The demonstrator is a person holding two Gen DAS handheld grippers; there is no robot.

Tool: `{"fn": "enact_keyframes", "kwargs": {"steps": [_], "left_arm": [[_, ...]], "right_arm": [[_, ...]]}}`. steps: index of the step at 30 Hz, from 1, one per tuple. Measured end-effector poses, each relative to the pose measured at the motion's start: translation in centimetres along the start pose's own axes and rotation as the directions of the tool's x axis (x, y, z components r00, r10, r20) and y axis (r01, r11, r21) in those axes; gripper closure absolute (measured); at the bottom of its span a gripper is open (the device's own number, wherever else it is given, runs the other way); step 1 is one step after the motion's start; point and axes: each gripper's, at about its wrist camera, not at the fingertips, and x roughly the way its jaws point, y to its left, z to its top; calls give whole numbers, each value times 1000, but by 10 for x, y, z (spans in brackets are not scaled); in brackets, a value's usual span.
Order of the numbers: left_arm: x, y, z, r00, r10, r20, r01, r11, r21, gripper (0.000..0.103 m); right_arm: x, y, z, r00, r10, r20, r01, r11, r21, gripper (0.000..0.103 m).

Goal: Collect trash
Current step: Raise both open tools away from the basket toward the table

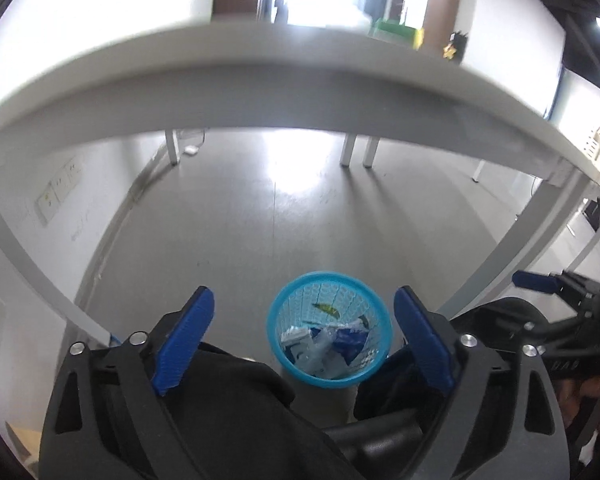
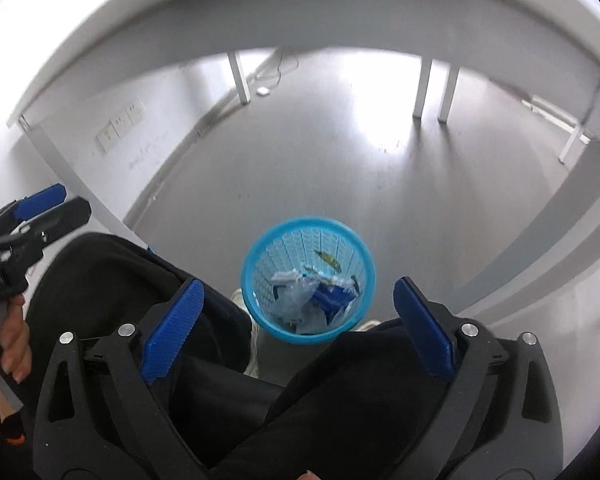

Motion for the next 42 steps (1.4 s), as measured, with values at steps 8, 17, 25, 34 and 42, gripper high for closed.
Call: {"fn": "enact_keyframes", "kwargs": {"steps": [8,17,25,34,42], "left_arm": [[-44,-3,28,995,4,100,-3,1000,-14,6],[-70,-9,86,981,38,189,-43,999,18,6],[-66,-10,130,978,53,199,-67,996,62,6],[-41,-13,174,976,33,217,-56,993,102,6],[0,-7,234,985,33,170,-58,988,146,6]], "right_arm": [[-64,-2,17,987,55,149,-57,998,12,8],[-130,4,68,947,51,316,-46,999,-25,8],[-140,-11,109,931,36,362,-31,999,-20,8],[-130,-48,166,926,-12,377,9,1000,9,8],[-107,-69,225,934,-61,351,68,998,-7,8]]}}
